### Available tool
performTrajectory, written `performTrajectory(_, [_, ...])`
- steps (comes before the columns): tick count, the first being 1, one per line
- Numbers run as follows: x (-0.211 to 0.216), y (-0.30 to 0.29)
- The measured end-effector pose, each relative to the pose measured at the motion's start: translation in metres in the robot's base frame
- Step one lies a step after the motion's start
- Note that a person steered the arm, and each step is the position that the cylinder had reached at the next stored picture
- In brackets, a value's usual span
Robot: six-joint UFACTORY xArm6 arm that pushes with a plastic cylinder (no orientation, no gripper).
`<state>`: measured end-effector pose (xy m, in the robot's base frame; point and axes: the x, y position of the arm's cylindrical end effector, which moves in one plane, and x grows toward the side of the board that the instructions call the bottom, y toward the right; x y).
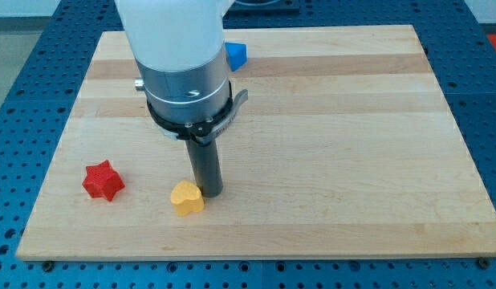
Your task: Push yellow heart closer to red star
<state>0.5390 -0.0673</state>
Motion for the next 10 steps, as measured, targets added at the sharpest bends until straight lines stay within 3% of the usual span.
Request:
performTrajectory(6, [0.030,0.000])
performTrajectory(9, [0.031,-0.087])
performTrajectory(10, [0.031,-0.088])
